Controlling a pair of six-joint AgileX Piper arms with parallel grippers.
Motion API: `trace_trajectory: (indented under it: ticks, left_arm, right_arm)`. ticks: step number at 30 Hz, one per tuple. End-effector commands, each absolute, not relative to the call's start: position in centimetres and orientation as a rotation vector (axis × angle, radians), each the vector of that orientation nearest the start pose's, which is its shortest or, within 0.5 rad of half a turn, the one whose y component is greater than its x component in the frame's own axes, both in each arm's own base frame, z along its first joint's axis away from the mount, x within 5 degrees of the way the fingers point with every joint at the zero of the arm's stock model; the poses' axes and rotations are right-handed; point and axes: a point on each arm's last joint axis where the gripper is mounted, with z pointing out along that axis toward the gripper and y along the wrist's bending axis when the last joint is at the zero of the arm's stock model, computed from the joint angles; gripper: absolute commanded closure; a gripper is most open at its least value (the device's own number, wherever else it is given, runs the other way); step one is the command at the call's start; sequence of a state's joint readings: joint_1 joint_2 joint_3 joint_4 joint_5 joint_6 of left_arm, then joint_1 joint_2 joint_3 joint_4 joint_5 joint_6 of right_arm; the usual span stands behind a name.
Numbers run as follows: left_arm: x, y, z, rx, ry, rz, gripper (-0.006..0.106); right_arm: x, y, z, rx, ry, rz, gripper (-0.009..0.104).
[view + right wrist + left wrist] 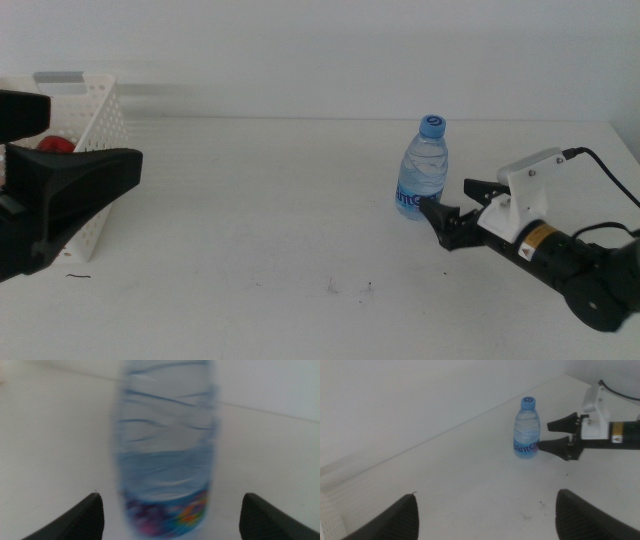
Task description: Use arms to grab the bottles and put them into the dustbin to the left of the table.
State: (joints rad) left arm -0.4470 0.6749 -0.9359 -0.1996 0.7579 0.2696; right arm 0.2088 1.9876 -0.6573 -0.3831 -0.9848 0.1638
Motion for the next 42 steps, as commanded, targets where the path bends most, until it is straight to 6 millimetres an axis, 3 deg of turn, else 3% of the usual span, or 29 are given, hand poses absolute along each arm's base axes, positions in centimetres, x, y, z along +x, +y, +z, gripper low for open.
trace_trajectory:
  ticks: [1,9,12,13,14,15,16,19,25,28,32,35,37,42]
  left_arm:
    - [9.8,-6.1,40.1,0.635,1.864,-0.35,0.007]
    - [9.8,-6.1,40.1,0.635,1.864,-0.35,0.007]
    - [9.8,-6.1,40.1,0.635,1.864,-0.35,0.007]
    - [9.8,-6.1,40.1,0.635,1.864,-0.35,0.007]
    - [9.8,-6.1,40.1,0.635,1.864,-0.35,0.007]
    - [9.8,-6.1,40.1,0.635,1.864,-0.35,0.007]
    - [9.8,-6.1,40.1,0.635,1.864,-0.35,0.007]
    - [9.8,-6.1,40.1,0.635,1.864,-0.35,0.007]
    - [9.8,-6.1,40.1,0.635,1.864,-0.35,0.007]
    - [9.8,-6.1,40.1,0.635,1.864,-0.35,0.007]
    - [9.8,-6.1,40.1,0.635,1.864,-0.35,0.007]
    - [9.8,-6.1,40.1,0.635,1.864,-0.35,0.007]
    - [9.8,-6.1,40.1,0.635,1.864,-0.35,0.007]
    - [9.8,-6.1,40.1,0.635,1.864,-0.35,0.007]
  right_arm:
    - [33.7,9.6,10.5,-0.404,1.798,0.376,0.013]
    - [36.6,12.4,9.8,-0.454,1.741,0.417,0.013]
    - [37.2,13.1,10.0,-0.463,1.719,0.426,0.02]
    - [37.3,13.3,10.1,-0.468,1.713,0.424,0.03]
    - [37.5,13.5,10.2,-0.478,1.712,0.419,0.047]
    - [37.5,13.7,10.1,-0.487,1.723,0.415,0.066]
    - [37.7,14.0,10.2,-0.5,1.729,0.411,0.093]
    - [37.9,16.1,11.4,-0.536,1.699,0.438,0.095]
    - [38.7,24.1,14.4,-0.681,1.654,0.49,0.097]
    - [39.3,27.9,14.3,-0.737,1.641,0.506,0.097]
    - [40.1,31.6,12.4,-0.741,1.648,0.567,0.097]
    - [40.0,33.0,10.9,-0.763,1.656,0.576,0.092]
    - [39.7,33.5,10.7,-0.78,1.66,0.579,0.079]
    - [38.6,32.9,12.1,-0.779,1.737,0.571,0.006]
